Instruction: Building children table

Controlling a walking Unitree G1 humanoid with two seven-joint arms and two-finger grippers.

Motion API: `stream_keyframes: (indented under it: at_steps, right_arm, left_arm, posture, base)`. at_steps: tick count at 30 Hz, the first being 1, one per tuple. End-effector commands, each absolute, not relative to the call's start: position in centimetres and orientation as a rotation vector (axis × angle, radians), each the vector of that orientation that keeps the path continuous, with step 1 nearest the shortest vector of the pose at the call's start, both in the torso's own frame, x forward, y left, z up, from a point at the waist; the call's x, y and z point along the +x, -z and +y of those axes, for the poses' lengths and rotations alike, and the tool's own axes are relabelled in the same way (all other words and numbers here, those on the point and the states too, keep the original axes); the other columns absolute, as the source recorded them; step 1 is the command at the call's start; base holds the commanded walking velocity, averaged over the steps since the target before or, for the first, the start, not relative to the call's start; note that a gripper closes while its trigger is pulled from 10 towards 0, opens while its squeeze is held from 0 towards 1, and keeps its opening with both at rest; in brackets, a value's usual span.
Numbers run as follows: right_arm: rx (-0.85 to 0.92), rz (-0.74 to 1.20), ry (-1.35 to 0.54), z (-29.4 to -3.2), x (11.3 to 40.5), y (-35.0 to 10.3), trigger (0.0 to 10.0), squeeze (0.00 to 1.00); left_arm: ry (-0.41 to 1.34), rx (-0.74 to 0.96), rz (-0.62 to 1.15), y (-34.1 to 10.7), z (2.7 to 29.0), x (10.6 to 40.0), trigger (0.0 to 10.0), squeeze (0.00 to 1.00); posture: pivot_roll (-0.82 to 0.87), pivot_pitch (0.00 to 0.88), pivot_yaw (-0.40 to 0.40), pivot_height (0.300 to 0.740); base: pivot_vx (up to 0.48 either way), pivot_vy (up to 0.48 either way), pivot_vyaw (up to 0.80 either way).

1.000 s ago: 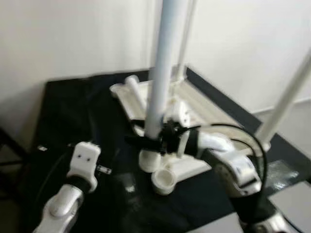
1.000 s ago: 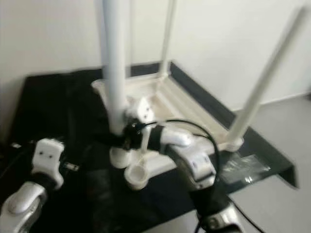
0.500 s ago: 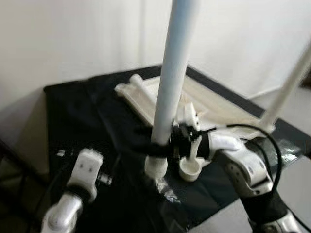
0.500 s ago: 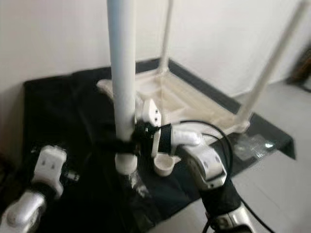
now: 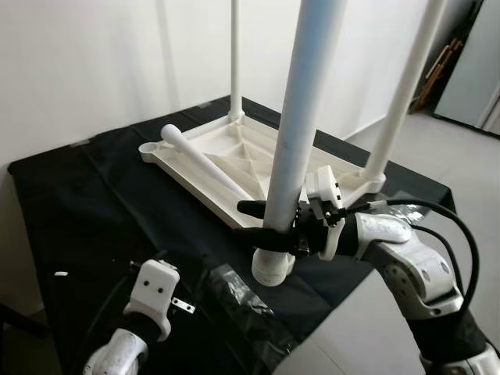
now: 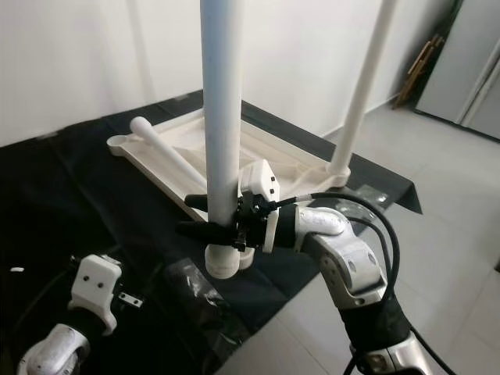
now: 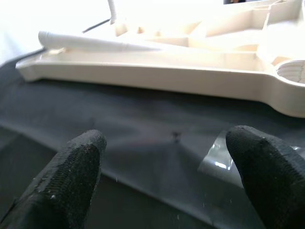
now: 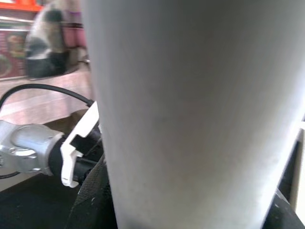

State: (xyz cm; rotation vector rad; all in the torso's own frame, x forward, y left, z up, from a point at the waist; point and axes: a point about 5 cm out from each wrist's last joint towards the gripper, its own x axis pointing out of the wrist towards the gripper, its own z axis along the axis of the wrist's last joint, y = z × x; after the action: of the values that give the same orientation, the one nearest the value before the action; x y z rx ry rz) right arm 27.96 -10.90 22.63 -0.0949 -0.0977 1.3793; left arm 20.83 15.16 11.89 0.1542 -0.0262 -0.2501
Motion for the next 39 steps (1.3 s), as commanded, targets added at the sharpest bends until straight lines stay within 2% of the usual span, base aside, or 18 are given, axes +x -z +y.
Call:
stream_keyframes:
  at_steps: [1, 5, 13, 15, 21, 27, 30, 39]
  right_arm:
    - [-0.112, -0.112, -1.393, -10.7, 28.1, -22.9, 10.0, 0.0]
    - [-0.195, -0.064, -1.363, -11.1, 29.6, -22.0, 10.0, 0.0]
    - [-0.179, -0.081, -1.43, -10.8, 29.6, -22.6, 10.0, 0.0]
    - [-0.16, -0.121, -1.464, -10.2, 30.1, -23.9, 10.0, 0.0]
    - [-0.15, -0.173, -1.526, -9.6, 30.5, -25.7, 10.0, 0.0]
    - [-0.148, -0.172, -1.574, -9.8, 30.9, -26.2, 10.0, 0.0]
    - [-0.144, -0.099, -1.678, -10.8, 31.0, -26.1, 10.0, 0.0]
    - [-0.188, -0.021, -1.778, -11.1, 31.9, -26.2, 10.0, 0.0]
  left_arm:
    - [0.24, 0.132, -0.012, -11.8, 15.3, 20.7, 10.0, 0.0]
    - [0.209, 0.04, -0.007, -12.3, 16.0, 19.8, 10.0, 0.0]
    - [0.139, -0.004, -0.008, -12.7, 16.5, 19.1, 10.0, 0.0]
    - [0.132, -0.015, -0.011, -13.0, 16.4, 18.6, 10.0, 0.0]
    - [0.103, -0.059, -0.045, -14.2, 16.5, 18.1, 10.0, 0.0]
    - [0.099, -0.074, -0.075, -14.9, 16.7, 17.9, 10.0, 0.0]
    - [0.09, -0.1, -0.118, -16.2, 17.9, 17.2, 10.0, 0.0]
    - [0.109, -0.145, -0.123, -17.0, 18.1, 16.2, 10.0, 0.0]
  posture:
    - [-0.01, 0.091, 0.027, 0.74]
    - [0.0, 0.134, 0.031, 0.74]
    - [0.01, 0.183, 0.036, 0.74]
    - [0.03, 0.233, 0.035, 0.74]
    - [0.04, 0.275, 0.03, 0.74]
    - [0.04, 0.287, 0.027, 0.74]
    - [0.04, 0.345, 0.011, 0.74]
    - [0.04, 0.38, -0.001, 0.74]
  base:
    - [0.0, 0.0, 0.0]
    - [0.0, -0.225, 0.0]
    - [0.0, -0.056, 0.0]
    - [0.0, 0.0, 0.0]
    - [0.0, 0.0, 0.0]
    - [0.0, 0.0, 0.0]
    - [0.0, 0.0, 0.0]
    - [0.0, 0.0, 0.0]
